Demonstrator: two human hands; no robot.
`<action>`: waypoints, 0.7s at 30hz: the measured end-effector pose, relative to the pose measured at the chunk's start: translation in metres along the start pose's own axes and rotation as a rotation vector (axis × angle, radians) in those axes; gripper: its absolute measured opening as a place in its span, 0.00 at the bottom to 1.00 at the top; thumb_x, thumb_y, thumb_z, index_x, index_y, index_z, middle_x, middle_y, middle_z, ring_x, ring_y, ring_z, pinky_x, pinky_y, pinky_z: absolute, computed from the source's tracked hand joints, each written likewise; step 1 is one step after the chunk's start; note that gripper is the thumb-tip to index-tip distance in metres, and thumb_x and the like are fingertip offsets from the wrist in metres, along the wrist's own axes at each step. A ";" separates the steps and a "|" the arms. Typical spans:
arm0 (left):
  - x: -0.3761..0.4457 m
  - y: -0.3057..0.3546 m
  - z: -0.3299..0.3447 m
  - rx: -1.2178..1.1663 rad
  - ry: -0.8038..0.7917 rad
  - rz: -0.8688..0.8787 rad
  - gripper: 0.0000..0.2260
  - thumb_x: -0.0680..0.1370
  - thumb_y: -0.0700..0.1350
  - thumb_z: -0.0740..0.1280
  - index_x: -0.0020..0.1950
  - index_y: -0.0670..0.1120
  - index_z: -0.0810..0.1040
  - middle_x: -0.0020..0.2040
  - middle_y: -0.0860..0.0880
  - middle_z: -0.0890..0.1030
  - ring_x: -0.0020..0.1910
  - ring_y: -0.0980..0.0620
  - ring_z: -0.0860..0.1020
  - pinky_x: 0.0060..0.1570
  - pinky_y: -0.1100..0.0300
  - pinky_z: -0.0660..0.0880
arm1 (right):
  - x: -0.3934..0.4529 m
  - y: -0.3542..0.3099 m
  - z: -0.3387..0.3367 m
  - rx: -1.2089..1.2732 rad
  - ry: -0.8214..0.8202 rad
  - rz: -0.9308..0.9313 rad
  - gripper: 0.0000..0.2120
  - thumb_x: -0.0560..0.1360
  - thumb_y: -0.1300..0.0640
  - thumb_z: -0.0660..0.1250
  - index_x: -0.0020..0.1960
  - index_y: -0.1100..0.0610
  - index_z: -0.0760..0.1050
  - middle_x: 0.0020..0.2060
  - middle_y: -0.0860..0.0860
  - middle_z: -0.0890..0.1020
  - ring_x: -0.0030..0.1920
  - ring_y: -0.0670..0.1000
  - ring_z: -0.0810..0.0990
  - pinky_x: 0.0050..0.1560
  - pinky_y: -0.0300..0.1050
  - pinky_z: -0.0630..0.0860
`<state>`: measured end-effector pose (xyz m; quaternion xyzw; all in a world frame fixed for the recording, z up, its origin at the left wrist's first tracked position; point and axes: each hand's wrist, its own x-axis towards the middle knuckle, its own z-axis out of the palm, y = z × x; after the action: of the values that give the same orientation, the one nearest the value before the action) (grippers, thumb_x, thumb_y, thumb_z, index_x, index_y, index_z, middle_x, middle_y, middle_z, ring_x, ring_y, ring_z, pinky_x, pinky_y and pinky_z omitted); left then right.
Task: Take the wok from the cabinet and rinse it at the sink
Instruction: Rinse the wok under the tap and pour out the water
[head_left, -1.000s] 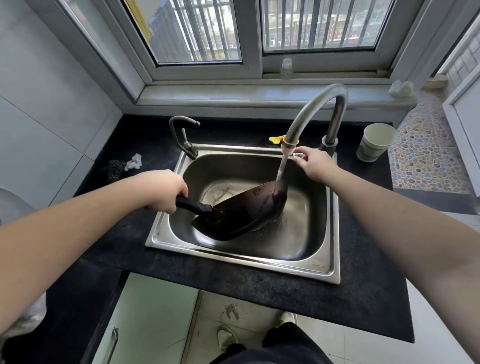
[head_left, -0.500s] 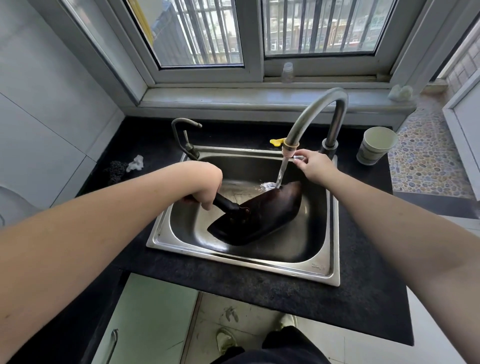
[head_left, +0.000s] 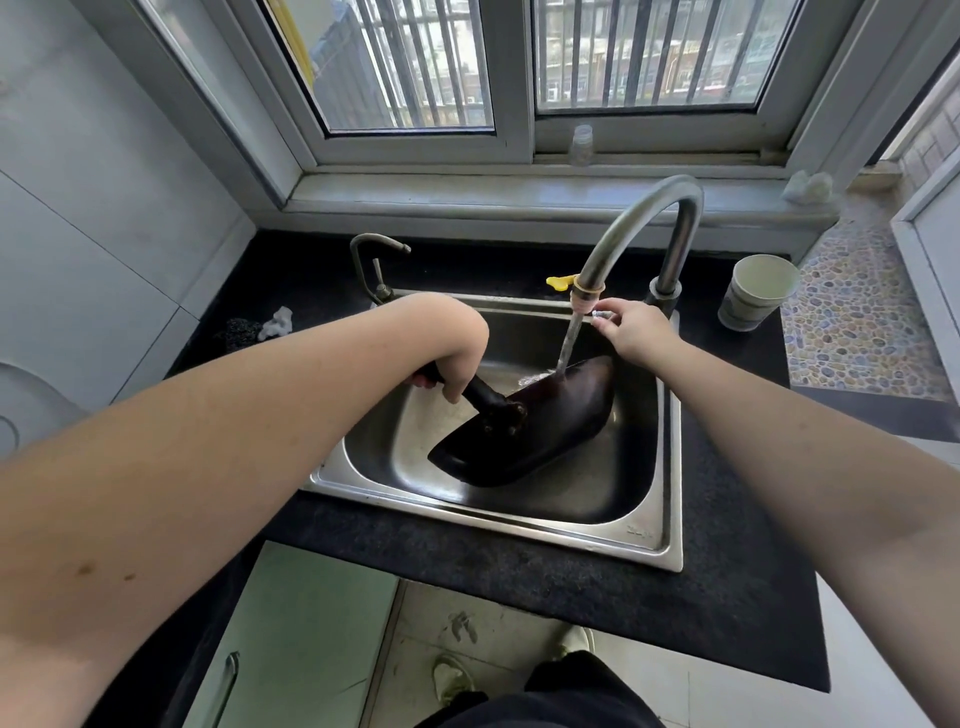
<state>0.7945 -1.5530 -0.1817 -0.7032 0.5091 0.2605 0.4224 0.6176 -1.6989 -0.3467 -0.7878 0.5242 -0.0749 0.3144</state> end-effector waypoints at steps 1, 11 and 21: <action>0.000 -0.001 -0.001 -0.010 -0.001 0.001 0.11 0.78 0.47 0.67 0.45 0.39 0.75 0.29 0.44 0.76 0.27 0.45 0.74 0.41 0.55 0.75 | 0.000 0.000 0.000 -0.002 0.001 -0.001 0.15 0.79 0.46 0.62 0.64 0.45 0.75 0.57 0.53 0.82 0.60 0.58 0.77 0.60 0.53 0.74; 0.004 -0.055 0.026 -0.088 0.052 0.092 0.07 0.73 0.41 0.70 0.49 0.41 0.80 0.32 0.42 0.78 0.24 0.45 0.74 0.26 0.59 0.75 | -0.001 -0.001 0.001 -0.015 0.001 0.016 0.15 0.79 0.45 0.61 0.64 0.44 0.75 0.58 0.54 0.81 0.61 0.59 0.76 0.61 0.56 0.73; 0.023 -0.110 0.062 0.047 0.139 0.112 0.14 0.69 0.45 0.69 0.53 0.56 0.81 0.28 0.50 0.80 0.16 0.55 0.74 0.20 0.65 0.71 | -0.003 -0.003 0.000 -0.025 -0.002 0.018 0.15 0.79 0.45 0.60 0.64 0.44 0.75 0.59 0.53 0.81 0.61 0.58 0.76 0.60 0.55 0.73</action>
<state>0.9090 -1.4976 -0.1955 -0.6798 0.5818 0.2225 0.3872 0.6184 -1.6958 -0.3443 -0.7871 0.5318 -0.0646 0.3059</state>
